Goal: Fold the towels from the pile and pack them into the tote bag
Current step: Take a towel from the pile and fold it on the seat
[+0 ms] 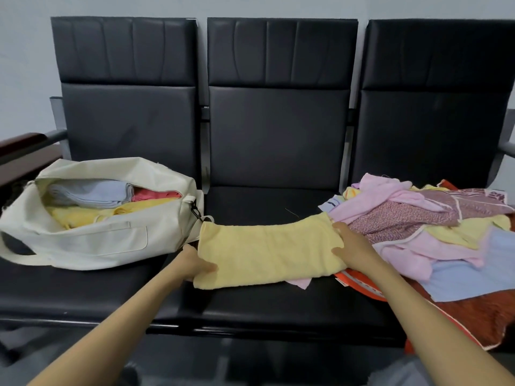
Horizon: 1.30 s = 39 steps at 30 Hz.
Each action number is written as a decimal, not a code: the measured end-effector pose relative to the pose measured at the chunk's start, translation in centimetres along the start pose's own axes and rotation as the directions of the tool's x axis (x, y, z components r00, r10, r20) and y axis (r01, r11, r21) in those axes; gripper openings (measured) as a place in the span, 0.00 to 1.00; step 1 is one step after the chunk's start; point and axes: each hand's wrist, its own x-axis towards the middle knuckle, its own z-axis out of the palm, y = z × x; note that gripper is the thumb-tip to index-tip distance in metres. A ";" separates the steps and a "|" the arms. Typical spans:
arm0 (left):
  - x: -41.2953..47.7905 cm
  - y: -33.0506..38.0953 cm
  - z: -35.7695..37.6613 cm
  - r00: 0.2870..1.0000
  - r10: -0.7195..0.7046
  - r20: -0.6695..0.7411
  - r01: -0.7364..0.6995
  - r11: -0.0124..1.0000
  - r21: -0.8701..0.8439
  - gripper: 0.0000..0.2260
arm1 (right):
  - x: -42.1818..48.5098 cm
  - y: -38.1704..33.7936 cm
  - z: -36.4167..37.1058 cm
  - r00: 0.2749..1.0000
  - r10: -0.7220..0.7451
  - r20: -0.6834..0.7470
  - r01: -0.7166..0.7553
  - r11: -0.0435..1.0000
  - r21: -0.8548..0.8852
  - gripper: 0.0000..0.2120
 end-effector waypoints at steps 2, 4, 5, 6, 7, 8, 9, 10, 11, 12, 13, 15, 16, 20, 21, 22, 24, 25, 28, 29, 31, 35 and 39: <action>-1.1 -0.1 -0.1 0.994 0.100 0.037 -0.100 0.995 -0.010 0.39 | -0.5 0.9 0.2 1.000 -0.008 -0.007 0.008 0.999 0.052 0.25; -2.5 0.1 -0.5 0.967 0.221 0.127 -0.233 0.968 0.093 0.38 | -1.0 1.5 0.0 1.000 -0.014 -0.008 0.015 0.992 0.126 0.22; -2.9 0.2 -0.6 0.950 0.252 0.182 -0.281 0.946 0.159 0.37 | -1.3 1.6 -0.2 1.000 -0.026 0.003 0.025 0.988 0.155 0.22; -3.4 0.3 -0.8 0.934 0.272 0.233 -0.323 0.921 0.218 0.35 | -1.6 1.8 -0.4 0.999 -0.045 0.029 0.040 0.984 0.172 0.22; -3.6 0.3 -0.9 0.920 0.279 0.277 -0.352 0.897 0.266 0.31 | -1.9 2.0 -0.6 0.995 -0.069 0.068 0.057 0.983 0.174 0.23; -3.9 0.2 -1.0 0.913 0.278 0.299 -0.366 0.881 0.299 0.27 | -2.2 2.2 -0.8 0.990 -0.095 0.108 0.075 0.982 0.171 0.24; -4.0 0.1 -1.0 0.913 0.280 0.297 -0.370 0.876 0.311 0.23 | -2.6 2.3 -0.9 0.983 -0.118 0.140 0.094 0.982 0.166 0.25; -4.2 -0.1 -1.0 0.918 0.284 0.275 -0.364 0.879 0.307 0.19 | -2.8 2.5 -1.1 0.979 -0.141 0.150 0.116 0.979 0.165 0.24; -4.1 -0.3 -1.0 0.924 0.300 0.238 -0.361 0.888 0.284 0.16 | -3.0 2.7 -1.1 0.978 -0.155 0.140 0.131 0.977 0.167 0.23; -4.3 -0.3 -0.9 0.927 0.319 0.197 -0.362 0.898 0.251 0.13 | -3.0 2.8 -1.2 0.980 -0.160 0.118 0.137 0.974 0.183 0.21; -4.2 -0.4 -0.8 0.929 0.337 0.154 -0.364 0.908 0.208 0.10 | -3.1 3.1 -1.4 0.983 -0.156 0.101 0.133 0.969 0.208 0.18; -4.1 -0.4 -0.7 0.933 0.353 0.063 -0.358 0.927 0.115 0.07 | -3.4 3.5 -1.8 0.983 -0.151 0.102 0.118 0.956 0.270 0.16; -4.2 -0.3 -0.7 0.936 0.350 0.021 -0.351 0.934 0.068 0.07 | -3.7 3.6 -2.0 0.982 -0.151 0.115 0.111 0.949 0.296 0.17; -4.7 -0.2 -1.1 0.959 0.274 -0.068 -0.281 0.947 -0.158 0.09 | -4.4 3.1 -2.4 0.980 -0.173 0.096 0.150 0.966 0.213 0.22; -4.8 -0.2 -1.3 0.964 0.257 -0.062 -0.264 0.944 -0.196 0.08 | -4.4 2.8 -2.4 0.979 -0.185 0.087 0.172 0.975 0.138 0.23; -5.1 0.0 -1.4 0.966 0.250 -0.060 -0.257 0.944 -0.207 0.07 | -4.5 2.5 -2.5 0.977 -0.197 0.077 0.192 0.979 0.066 0.23; -5.6 0.9 -1.8 0.959 0.273 -0.074 -0.283 0.938 -0.202 0.05 | -4.7 1.5 -3.0 0.979 -0.203 0.019 0.204 0.979 -0.022 0.21; -6.0 1.7 -2.2 0.951 0.297 -0.089 -0.309 0.929 -0.201 0.05 | -4.8 0.8 -3.6 0.978 -0.206 -0.030 0.205 0.978 -0.036 0.19; -8.1 5.4 -4.6 0.914 0.386 -0.127 -0.405 0.886 -0.227 0.04 | -5.1 -1.5 -6.7 0.954 -0.219 -0.206 0.228 0.974 0.018 0.15; -8.8 6.7 -5.8 0.905 0.402 -0.137 -0.424 0.874 -0.236 0.04 | -5.2 -2.4 -8.2 0.942 -0.222 -0.252 0.242 0.969 0.049 0.13; -10.0 8.9 -8.2 0.897 0.418 -0.141 -0.441 0.860 -0.256 0.04 | -5.7 -4.0 -11.3 0.925 -0.225 -0.307 0.262 0.961 0.087 0.10; -13.3 12.2 -12.0 0.890 0.456 0.006 -0.445 0.870 -0.214 0.10 | -7.6 -6.1 -16.9 0.928 -0.196 -0.317 0.254 0.955 0.152 0.04; -15.3 14.1 -12.6 0.854 0.518 -0.042 -0.513 0.853 0.093 0.10 | -9.5 -6.4 -20.2 0.913 -0.203 -0.354 0.300 0.922 0.245 0.02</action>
